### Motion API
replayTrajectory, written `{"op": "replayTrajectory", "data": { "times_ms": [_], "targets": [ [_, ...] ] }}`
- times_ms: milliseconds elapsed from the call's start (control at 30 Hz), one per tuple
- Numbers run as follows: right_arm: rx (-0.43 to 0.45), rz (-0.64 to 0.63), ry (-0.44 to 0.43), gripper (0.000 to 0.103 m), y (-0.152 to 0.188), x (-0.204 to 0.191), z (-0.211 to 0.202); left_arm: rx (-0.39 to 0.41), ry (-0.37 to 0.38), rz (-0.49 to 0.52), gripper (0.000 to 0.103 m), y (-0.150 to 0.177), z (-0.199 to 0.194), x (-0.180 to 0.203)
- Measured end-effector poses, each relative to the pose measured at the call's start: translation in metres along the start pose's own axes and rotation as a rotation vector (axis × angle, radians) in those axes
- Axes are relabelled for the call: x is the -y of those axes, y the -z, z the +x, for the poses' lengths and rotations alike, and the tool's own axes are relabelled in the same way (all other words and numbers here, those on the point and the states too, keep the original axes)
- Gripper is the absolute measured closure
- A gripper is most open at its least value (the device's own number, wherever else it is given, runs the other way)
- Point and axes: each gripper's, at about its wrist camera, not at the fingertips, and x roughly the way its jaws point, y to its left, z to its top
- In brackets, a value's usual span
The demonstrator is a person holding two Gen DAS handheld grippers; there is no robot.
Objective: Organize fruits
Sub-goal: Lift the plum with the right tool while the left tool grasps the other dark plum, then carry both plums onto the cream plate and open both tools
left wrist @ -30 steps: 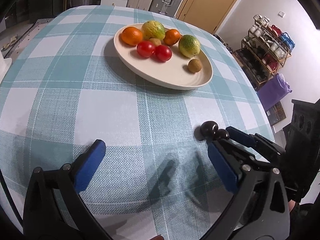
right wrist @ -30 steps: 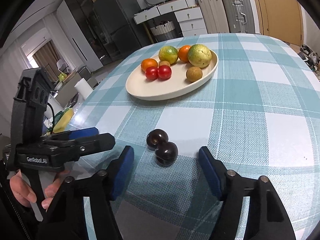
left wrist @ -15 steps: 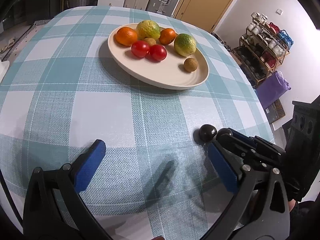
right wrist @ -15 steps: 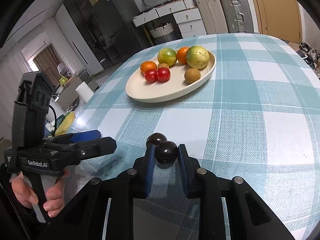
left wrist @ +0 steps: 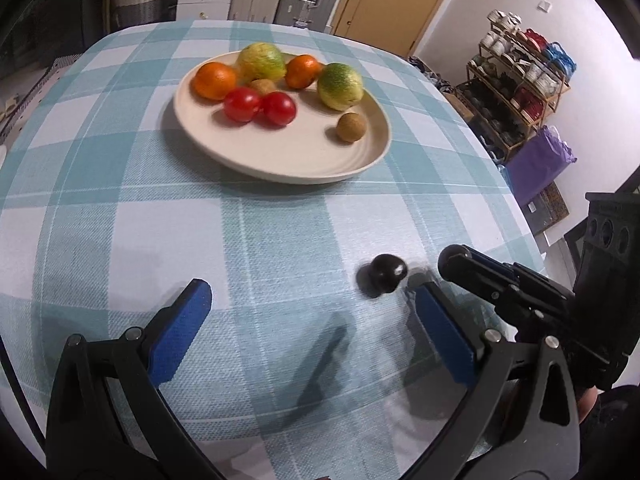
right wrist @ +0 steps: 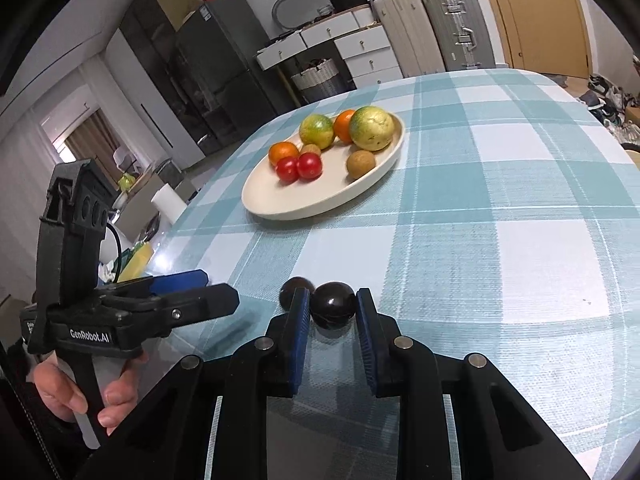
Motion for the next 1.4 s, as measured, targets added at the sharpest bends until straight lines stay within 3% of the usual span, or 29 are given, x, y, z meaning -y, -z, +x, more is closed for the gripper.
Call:
{"op": "replayTrajectory", "data": {
  "times_ms": [167, 333, 533, 833, 1400],
  "targets": [
    [0.019, 0.014, 0.022, 0.079, -0.001, 0.011, -0.009, -0.011, 0.016, 0.038, 0.002, -0.003, 0.008, 0.013],
    [0.023, 0.091, 0.052, 0.079, -0.004, 0.029, -0.015, -0.023, 0.023, 0.089, 0.01, -0.006, 0.017, 0.03],
    [0.058, 0.075, 0.068, 0.079, -0.007, 0.035, -0.026, -0.049, -0.003, 0.171, 0.034, -0.005, 0.027, 0.051],
    [0.073, 0.074, 0.06, 0.079, -0.009, 0.042, -0.029, -0.078, -0.003, 0.214, 0.079, -0.004, 0.034, 0.066],
    [0.077, 0.091, 0.049, 0.079, -0.006, 0.051, -0.033, -0.077, 0.055, 0.222, 0.081, -0.009, 0.027, 0.065]
  ]
}}
